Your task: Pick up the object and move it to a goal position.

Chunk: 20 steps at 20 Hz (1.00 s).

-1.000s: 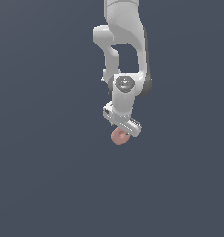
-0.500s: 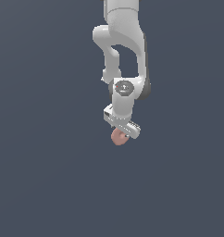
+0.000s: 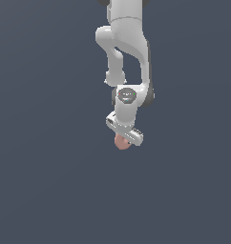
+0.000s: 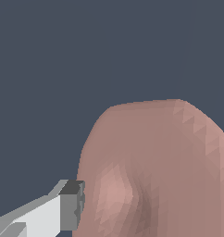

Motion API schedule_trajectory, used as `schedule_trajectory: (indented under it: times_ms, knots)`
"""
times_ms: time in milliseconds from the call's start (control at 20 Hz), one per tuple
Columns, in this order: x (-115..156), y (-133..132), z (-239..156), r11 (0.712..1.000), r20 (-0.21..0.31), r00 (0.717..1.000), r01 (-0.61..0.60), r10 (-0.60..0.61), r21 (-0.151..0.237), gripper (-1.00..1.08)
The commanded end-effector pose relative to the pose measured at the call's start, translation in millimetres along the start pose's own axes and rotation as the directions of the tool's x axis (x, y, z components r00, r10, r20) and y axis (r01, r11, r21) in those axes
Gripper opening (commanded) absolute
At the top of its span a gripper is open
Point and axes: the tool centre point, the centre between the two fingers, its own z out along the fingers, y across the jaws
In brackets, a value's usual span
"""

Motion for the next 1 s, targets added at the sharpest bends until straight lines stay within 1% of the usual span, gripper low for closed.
schedule_trajectory:
  times_ms: [0,400,450,700,950]
  knots:
    - [-6.4,2.4,11.0,1.0,0.014,1.0,0.005,-0.004,-0.013,-1.0]
    - [-6.4,2.4,11.0,1.0,0.014,1.0,0.005,-0.004,-0.013,-1.0]
    - [-0.4,-0.3,0.1,1.0,0.0,1.0,0.0,0.0,0.001,-1.0]
    - [-1.8,-1.5,-6.7,1.0,0.001,1.0,0.0,0.0,0.0,-1.0]
    - [-6.0,-5.1,-27.7,1.0,0.002,1.0,0.0,0.0,-0.001,-1.0]
